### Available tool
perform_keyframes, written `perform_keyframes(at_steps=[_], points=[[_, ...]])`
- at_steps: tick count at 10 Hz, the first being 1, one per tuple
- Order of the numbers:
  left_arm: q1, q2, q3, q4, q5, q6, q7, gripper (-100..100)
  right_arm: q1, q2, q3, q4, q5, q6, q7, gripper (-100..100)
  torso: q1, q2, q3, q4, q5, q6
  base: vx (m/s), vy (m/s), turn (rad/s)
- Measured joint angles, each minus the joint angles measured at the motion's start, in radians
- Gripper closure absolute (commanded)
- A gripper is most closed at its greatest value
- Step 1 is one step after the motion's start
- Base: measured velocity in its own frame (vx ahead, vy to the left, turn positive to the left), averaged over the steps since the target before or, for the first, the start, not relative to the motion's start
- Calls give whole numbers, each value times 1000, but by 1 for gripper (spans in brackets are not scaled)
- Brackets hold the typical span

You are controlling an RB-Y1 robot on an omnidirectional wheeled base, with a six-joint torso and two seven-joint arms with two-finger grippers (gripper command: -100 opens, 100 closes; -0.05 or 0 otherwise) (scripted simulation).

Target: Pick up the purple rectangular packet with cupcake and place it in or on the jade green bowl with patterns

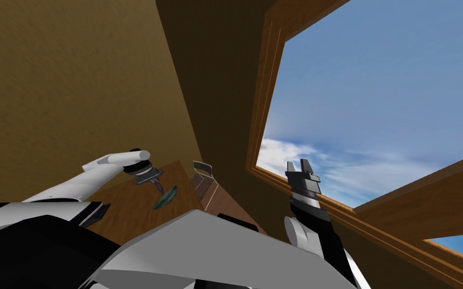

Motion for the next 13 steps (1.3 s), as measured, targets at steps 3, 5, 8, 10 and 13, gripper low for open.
perform_keyframes(at_steps=[3, 5, 8, 10, 13], points=[[0, 1, 1, 1, 1, 1, -4, -100, 2, 0, 0, 1, 0, 1, 0, 0, 0, -1, 0, 0, 1, -1, 0, 0, 0], [0, 1, 1, 1, 1, 1, -4, -100, 2, 0, 0, 1, 0, 1, 0, 0, 0, -1, 0, 1, 1, -1, 0, 0, 0], [-5, 20, 7, 1, 11, 15, -3, -100, 2, 0, 0, 1, 0, 1, 0, 0, -1, 0, 0, 1, 1, -1, -7, -8, 16], [-4, 55, 26, -3, 31, 47, -5, -100, 2, 0, 0, 1, 0, 1, 0, 0, -2, 0, 0, 1, 1, -1, -11, -14, 17], [-7, 88, 43, -15, 50, 84, 2, 0, 2, 0, 0, 1, 0, 1, 0, 0, -1, 0, 0, 1, 1, -1, -3, -6, 5]])
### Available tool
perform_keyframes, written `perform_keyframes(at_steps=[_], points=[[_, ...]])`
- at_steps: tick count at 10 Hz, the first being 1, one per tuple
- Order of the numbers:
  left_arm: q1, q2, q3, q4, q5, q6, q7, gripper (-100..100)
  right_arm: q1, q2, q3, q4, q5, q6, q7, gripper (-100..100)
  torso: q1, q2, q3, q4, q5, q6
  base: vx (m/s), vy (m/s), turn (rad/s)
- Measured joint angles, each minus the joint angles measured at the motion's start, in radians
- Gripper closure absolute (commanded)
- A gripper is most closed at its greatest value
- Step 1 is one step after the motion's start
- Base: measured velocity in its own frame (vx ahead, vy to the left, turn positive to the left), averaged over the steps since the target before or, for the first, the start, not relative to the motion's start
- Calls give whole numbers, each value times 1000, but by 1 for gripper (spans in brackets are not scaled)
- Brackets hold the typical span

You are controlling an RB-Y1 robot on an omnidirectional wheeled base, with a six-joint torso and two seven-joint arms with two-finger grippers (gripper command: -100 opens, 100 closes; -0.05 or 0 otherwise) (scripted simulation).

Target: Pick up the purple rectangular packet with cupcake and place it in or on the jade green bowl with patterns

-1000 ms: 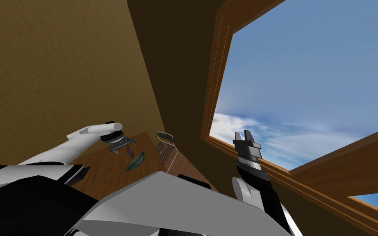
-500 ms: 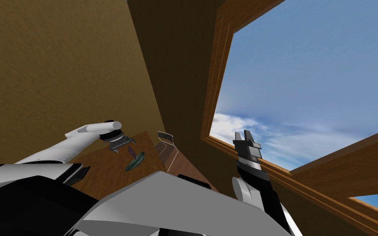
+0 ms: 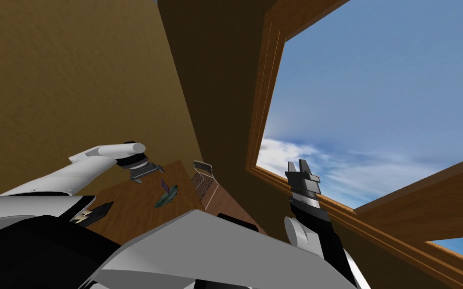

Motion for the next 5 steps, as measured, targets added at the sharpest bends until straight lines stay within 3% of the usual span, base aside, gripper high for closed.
perform_keyframes(at_steps=[5], points=[[0, 0, 0, 0, 0, 0, 0, 0, 0, 0, 0, 0, 0, 0, 0, 0, 1, 0, 0, 0, 0, 0, 0, 0, 0]])
